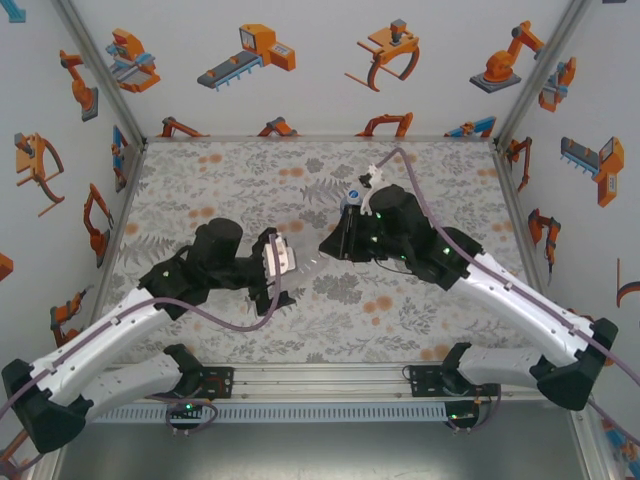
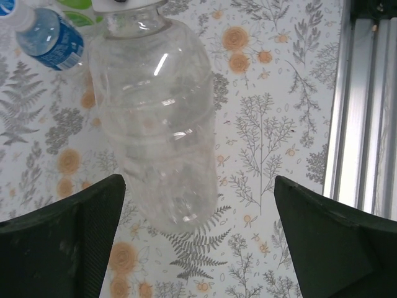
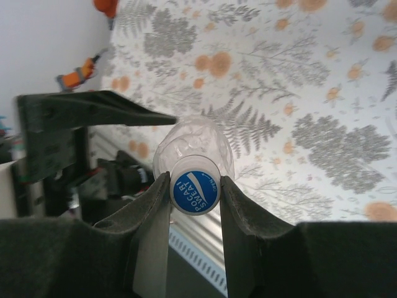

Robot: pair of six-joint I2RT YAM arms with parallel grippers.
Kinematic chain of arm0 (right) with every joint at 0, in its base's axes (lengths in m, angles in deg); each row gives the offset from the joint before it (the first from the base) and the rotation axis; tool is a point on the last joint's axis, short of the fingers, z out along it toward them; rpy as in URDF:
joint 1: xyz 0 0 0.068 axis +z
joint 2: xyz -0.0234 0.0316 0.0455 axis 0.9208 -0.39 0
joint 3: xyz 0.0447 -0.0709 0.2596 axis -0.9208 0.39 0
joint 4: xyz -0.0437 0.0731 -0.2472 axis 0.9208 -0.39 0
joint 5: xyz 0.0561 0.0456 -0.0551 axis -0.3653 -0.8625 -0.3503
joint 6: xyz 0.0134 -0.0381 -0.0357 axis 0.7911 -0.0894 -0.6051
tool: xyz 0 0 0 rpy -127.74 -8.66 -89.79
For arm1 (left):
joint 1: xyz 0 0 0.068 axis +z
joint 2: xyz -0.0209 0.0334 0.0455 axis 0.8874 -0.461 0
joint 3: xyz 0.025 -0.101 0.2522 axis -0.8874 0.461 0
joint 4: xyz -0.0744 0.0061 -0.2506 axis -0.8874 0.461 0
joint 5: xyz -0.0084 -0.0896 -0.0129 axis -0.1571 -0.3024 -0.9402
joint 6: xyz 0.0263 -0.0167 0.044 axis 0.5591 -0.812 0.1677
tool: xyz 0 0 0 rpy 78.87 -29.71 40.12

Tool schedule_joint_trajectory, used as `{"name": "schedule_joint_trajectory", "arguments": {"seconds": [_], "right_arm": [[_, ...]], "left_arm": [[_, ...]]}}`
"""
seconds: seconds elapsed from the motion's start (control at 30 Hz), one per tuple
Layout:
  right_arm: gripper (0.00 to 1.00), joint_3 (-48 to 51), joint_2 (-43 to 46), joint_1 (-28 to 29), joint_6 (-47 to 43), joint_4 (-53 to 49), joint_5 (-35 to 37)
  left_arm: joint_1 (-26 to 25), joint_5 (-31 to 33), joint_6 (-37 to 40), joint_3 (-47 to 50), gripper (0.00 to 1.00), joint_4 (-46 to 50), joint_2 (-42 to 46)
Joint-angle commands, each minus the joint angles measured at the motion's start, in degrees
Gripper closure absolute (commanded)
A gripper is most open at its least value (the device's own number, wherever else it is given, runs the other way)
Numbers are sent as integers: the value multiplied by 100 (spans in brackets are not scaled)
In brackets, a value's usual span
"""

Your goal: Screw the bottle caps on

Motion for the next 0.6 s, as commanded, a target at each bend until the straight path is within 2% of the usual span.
{"name": "schedule_joint_trajectory", "arguments": {"seconds": [0.0, 0.2, 0.57], "right_arm": [[100, -532, -422, -47, -937, -385, 555], [100, -1402, -1553, -211, -1961, -511, 812], [100, -3273, -3760, -704, -3126, -932, 732]], "left_arm": [[-7, 406, -128, 201, 3, 150, 308], [67, 832, -320, 478, 3, 257, 823], [142, 869, -528, 927, 3, 350, 1477]]}}
